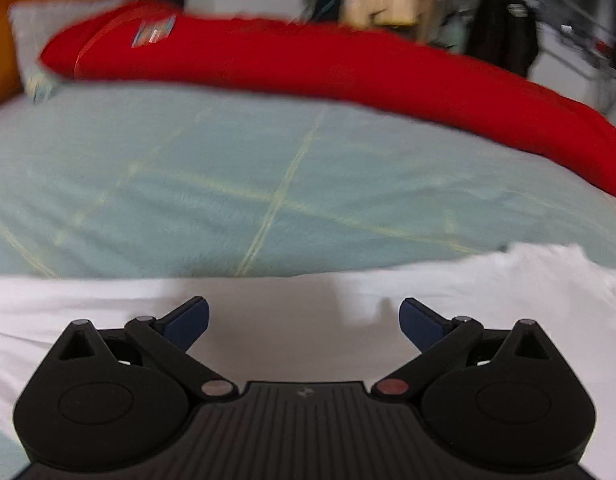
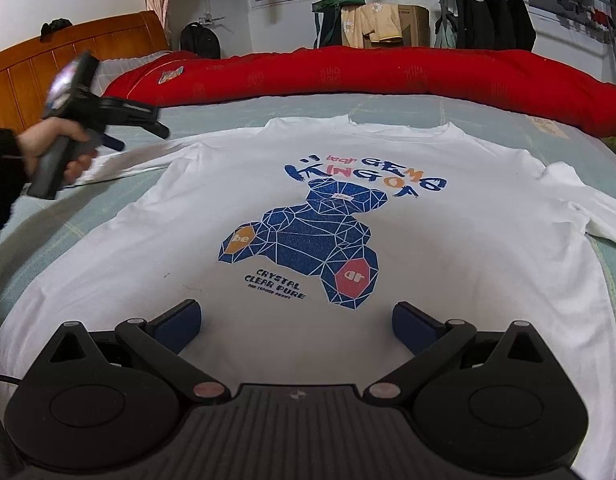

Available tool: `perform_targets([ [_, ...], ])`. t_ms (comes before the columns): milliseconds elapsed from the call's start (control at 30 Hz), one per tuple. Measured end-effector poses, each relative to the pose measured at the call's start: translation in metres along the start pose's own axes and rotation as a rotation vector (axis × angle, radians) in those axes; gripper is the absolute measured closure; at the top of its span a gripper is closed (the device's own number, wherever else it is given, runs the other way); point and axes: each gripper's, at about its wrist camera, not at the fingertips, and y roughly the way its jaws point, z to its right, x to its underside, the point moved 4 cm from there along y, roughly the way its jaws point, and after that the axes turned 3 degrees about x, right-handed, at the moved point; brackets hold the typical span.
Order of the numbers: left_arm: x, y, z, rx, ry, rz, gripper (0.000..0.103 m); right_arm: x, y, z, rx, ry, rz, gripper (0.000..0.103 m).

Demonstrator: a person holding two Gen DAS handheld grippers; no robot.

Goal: Fold clothes

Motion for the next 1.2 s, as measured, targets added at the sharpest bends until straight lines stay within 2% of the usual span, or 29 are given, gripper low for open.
perform_targets([
  [167, -0.012, 0.023, -0.015, -0.092, -0.029, 0.022, 0.002, 0.000, 0.001, 0.003, -0.012, 0.010, 0.006, 0.000],
  [233, -0.018, 0.020, -0.019, -0.136, -0.061, 0.007, 0.005, 0.000, 0.001, 0.003, -0.014, 0.012, 0.007, 0.000],
  [267, -0.020, 0.016, -0.019, -0.134, -0.074, 0.007, 0.005, -0.001, 0.001, 0.003, -0.015, 0.012, 0.007, 0.000],
  [400, -0.014, -0.025, 0.004, 0.014, -0.061, 0.014, 0.004, -0.001, 0.000, 0.003, -0.015, 0.016, 0.005, 0.000],
  [500, 0.001, -0.053, 0.038, 0.137, 0.033, -0.016, 0.003, -0.001, -0.001, 0.003, -0.016, 0.020, 0.008, 0.000],
  [567, 0.013, -0.055, 0.054, 0.152, 0.076, -0.044, 0.003, 0.000, -0.002, 0.003, -0.016, 0.021, 0.010, 0.000],
  [700, 0.042, -0.044, 0.060, 0.137, 0.056, -0.102, 0.003, -0.001, -0.002, 0.003, -0.017, 0.022, 0.011, 0.000],
  [833, 0.055, -0.052, 0.060, 0.111, 0.127, -0.047, 0.003, 0.000, -0.003, 0.004, -0.018, 0.026, 0.013, 0.000],
  [900, 0.044, -0.057, 0.052, 0.108, 0.115, -0.047, 0.003, 0.000, -0.004, 0.004, -0.018, 0.024, 0.014, 0.000],
  [1033, 0.027, -0.052, 0.019, 0.033, 0.079, -0.011, 0.003, 0.000, -0.004, 0.005, -0.021, 0.031, 0.017, 0.000],
  [1133, 0.029, -0.042, -0.019, -0.024, 0.003, -0.031, 0.003, 0.000, -0.003, 0.004, -0.017, 0.028, 0.016, 0.000],
  [1200, 0.036, -0.042, -0.040, -0.027, -0.015, -0.023, 0.003, 0.000, -0.002, 0.004, -0.015, 0.026, 0.015, 0.000],
])
